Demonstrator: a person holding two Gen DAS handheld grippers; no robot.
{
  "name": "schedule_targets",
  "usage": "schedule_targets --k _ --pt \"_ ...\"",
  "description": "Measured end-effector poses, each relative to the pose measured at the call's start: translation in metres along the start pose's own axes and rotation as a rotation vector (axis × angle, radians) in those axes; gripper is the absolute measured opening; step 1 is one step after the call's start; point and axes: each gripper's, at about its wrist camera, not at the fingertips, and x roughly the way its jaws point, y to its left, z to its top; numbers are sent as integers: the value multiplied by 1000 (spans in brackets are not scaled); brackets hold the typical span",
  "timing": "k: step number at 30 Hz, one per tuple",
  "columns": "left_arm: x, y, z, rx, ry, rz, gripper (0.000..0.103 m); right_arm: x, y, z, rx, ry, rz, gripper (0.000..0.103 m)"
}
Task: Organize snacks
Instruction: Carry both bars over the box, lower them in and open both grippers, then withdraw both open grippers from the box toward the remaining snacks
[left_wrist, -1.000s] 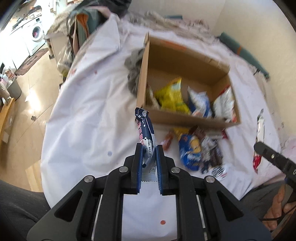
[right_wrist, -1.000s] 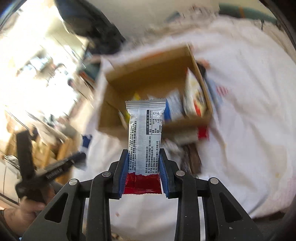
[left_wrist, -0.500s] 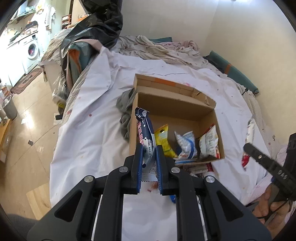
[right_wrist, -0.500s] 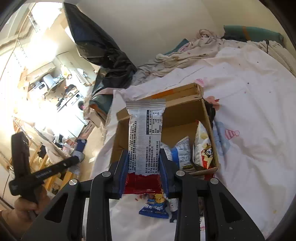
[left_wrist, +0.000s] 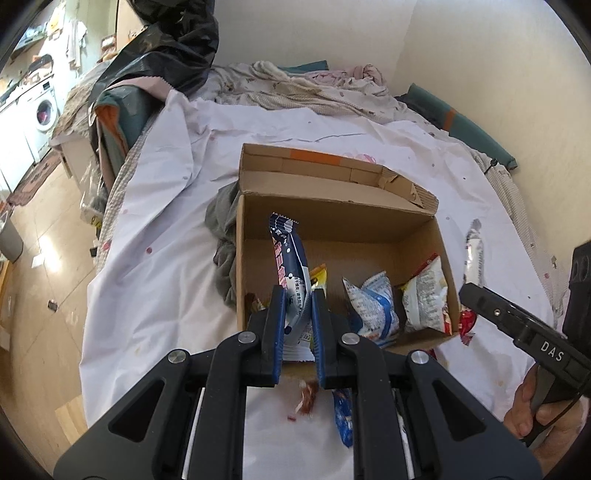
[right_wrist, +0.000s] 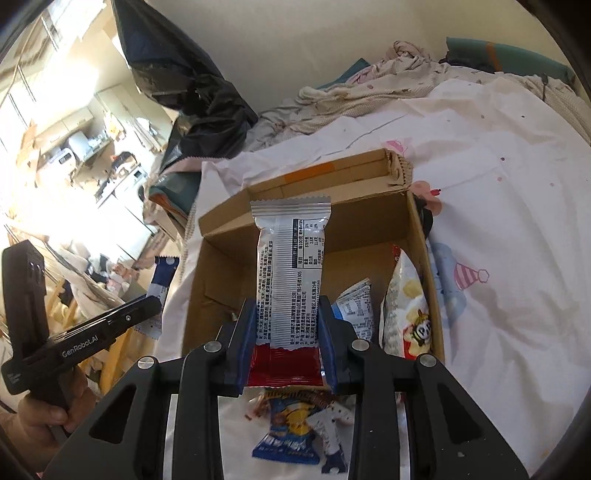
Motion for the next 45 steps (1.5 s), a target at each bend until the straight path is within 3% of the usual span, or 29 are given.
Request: schedule_targets --k 3,6,10,25,27,29,32,34,45 --pt "12 -1 -3 29 -17 43 11 17 -1 0 -10 32 -12 33" --pt "21 -1 -1 18 0 0 11 31 -5 -4 15 73 -10 33" --pt "33 -4 0 30 14 23 11 41 -9 -6 31 104 -8 33" --pt "42 -4 -3 1 45 -7 13 46 -16 -9 105 129 32 37" --pt "43 -4 -4 -2 62 -12 20 46 -16 -9 112 129 30 60" --pt "43 -4 -6 -8 69 -17 48 45 -17 -9 126 118 23 67" --pt "38 -6 -7 -9 49 -15 75 44 -22 -8 150 117 20 67" --pt "35 -7 -7 -1 33 -2 79 44 -25 -7 160 118 19 67" --pt "30 0 -10 -24 32 -2 79 34 -12 -3 105 91 23 67"
